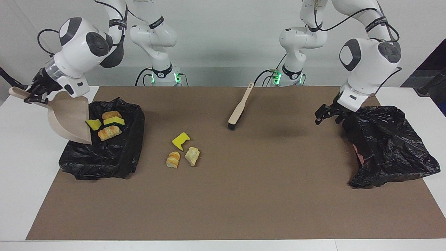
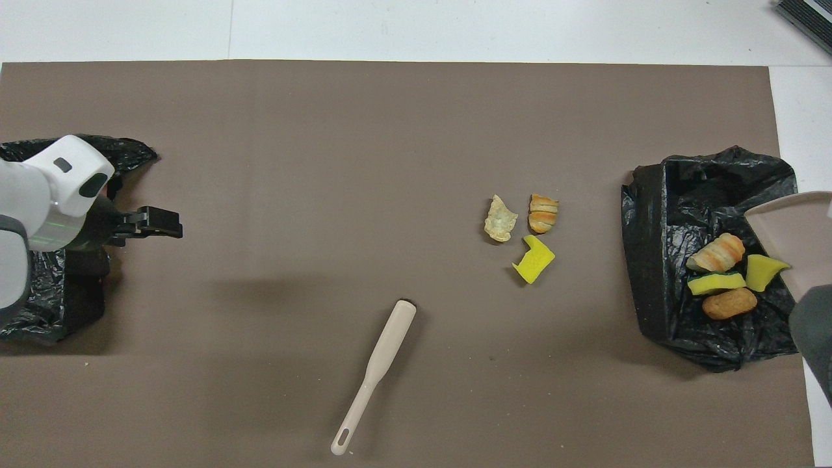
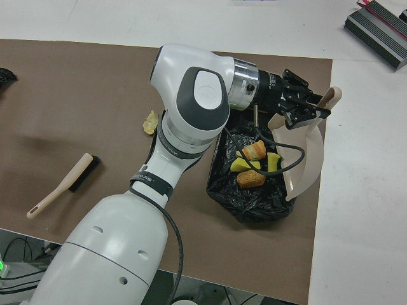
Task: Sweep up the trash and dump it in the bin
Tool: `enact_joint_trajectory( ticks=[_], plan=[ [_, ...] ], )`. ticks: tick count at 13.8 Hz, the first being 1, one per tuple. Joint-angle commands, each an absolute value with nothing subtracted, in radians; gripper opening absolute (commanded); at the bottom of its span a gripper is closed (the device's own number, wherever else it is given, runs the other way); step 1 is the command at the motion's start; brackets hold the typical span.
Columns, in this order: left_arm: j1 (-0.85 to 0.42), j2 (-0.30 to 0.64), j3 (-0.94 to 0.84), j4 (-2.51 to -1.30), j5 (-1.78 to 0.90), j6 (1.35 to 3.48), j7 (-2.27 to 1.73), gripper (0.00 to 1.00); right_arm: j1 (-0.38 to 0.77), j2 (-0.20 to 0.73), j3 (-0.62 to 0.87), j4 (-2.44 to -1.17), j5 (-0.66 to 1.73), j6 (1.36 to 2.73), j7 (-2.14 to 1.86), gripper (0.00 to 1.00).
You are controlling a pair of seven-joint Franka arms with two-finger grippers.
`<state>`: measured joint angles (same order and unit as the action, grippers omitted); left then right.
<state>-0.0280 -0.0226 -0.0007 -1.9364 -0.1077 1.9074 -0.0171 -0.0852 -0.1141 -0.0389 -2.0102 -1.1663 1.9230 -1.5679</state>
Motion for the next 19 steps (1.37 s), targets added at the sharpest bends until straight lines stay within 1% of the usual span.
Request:
enact_joint_trajectory(
  ticks=[1, 3, 5, 6, 7, 9, 12, 15, 16, 19],
  plan=[
    [-0.011, -0.009, -0.014, -1.829, -0.045, 1.791, 0.02, 1.0, -0.026, -0.166, -0.034, -2.053, -1.209, 1.839, -1.494, 0.0],
    [-0.017, -0.009, -0.014, -1.763, -0.019, 1.697, 0.021, 1.0, -0.026, -0.176, -0.034, -2.039, -1.189, 1.836, -1.453, 0.0],
    [-0.02, -0.008, -0.015, -1.683, -0.017, 1.609, 0.021, 1.0, -0.026, -0.19, -0.02, -1.967, -1.097, 1.833, -1.451, 0.0],
    [-0.018, -0.009, -0.017, -1.666, -0.018, 1.599, 0.021, 1.0, -0.025, -0.189, -0.008, -1.929, -1.03, 1.801, -1.445, 0.0],
    [-0.021, -0.02, -0.015, -1.677, -0.021, 1.598, 0.028, 1.0, -0.025, -0.184, 0.018, -1.892, -0.975, 1.745, -1.409, 0.0],
    [-0.02, -0.021, -0.017, -1.677, -0.021, 1.605, 0.034, 1.0, -0.026, -0.184, 0.092, -1.872, -0.872, 1.64, -1.239, 0.0],
    [-0.02, -0.02, -0.017, -1.643, -0.02, 1.571, 0.026, 1.0, -0.026, -0.181, 0.107, -1.87, -0.639, 1.626, -1.035, 0.0],
    [-0.017, -0.029, -0.017, -1.658, -0.02, 1.563, 0.032, 1.0, 0.008, -0.179, 0.138, -1.868, -0.421, 1.626, -0.757, 0.0],
    [-0.017, -0.037, -0.018, -1.655, -0.018, 1.56, 0.049, 1.0, 0.038, -0.163, 0.161, -1.862, -0.358, 1.625, -0.636, 0.0],
    [-0.011, -0.043, -0.014, -1.644, -0.018, 1.534, 0.13, 1.0, 0.142, -0.066, 0.17, -1.789, -0.263, 1.621, -0.286, 0.0]
  ],
)
